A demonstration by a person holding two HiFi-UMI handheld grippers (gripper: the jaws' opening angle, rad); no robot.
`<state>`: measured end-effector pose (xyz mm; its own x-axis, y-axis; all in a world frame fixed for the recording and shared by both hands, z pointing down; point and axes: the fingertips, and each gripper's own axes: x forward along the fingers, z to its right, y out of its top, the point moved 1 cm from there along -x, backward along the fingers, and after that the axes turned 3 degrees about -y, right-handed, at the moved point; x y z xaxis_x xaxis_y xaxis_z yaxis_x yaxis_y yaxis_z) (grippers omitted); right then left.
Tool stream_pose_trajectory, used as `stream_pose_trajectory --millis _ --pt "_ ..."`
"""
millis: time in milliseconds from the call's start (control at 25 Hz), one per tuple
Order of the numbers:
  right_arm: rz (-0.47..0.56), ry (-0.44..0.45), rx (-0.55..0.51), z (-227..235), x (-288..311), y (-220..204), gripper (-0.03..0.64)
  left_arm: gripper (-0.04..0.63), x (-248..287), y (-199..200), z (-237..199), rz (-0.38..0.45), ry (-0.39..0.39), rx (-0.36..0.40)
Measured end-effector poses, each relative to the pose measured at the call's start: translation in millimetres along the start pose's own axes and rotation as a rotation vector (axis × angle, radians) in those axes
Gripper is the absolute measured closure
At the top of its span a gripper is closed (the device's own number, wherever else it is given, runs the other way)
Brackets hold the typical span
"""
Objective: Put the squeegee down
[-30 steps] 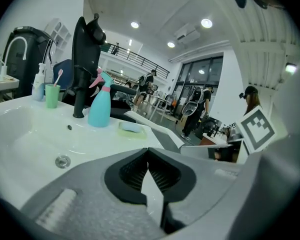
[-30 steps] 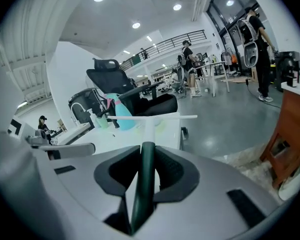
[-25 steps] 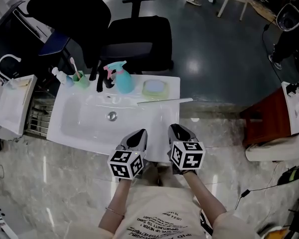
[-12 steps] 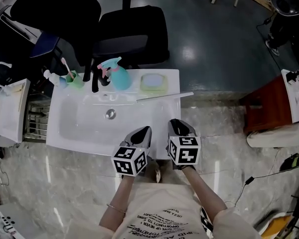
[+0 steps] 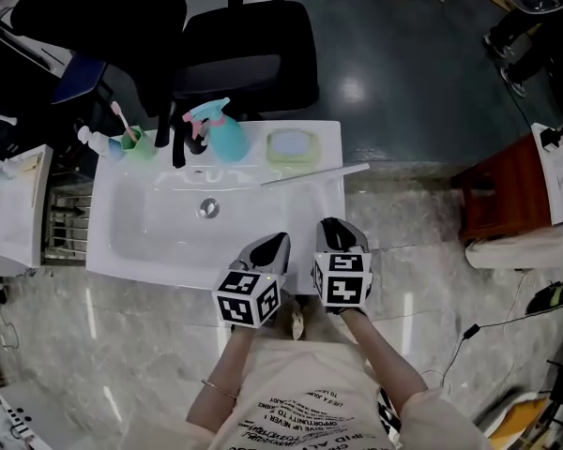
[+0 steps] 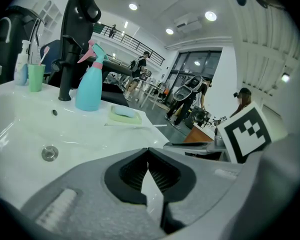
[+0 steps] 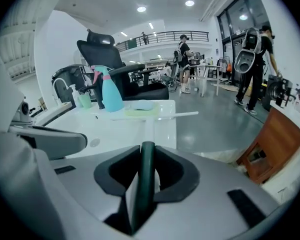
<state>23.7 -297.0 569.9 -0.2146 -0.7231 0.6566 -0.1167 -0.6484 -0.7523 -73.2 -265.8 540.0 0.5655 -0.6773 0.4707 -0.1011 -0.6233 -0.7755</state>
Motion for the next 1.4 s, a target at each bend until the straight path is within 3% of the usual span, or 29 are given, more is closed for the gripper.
stream_pose_trajectory --millis 720,1240,1400 --pt "0.009 -0.043 -0.048 -1.2 1.6 0.4 0.518 0.572 -3.1 -5.6 -0.4 -0.008 -0.006 0.009" --pt "0.102 0.018 -0.008 -5.7 -16.3 20.0 0.489 0.572 -6.4 8.8 6.9 0.026 -0.032 0.037" --pt "0.136 0.046 -0.016 -4.8 -28.7 30.0 0.519 0.572 -8.1 23.0 13.5 0.059 -0.05 0.061"
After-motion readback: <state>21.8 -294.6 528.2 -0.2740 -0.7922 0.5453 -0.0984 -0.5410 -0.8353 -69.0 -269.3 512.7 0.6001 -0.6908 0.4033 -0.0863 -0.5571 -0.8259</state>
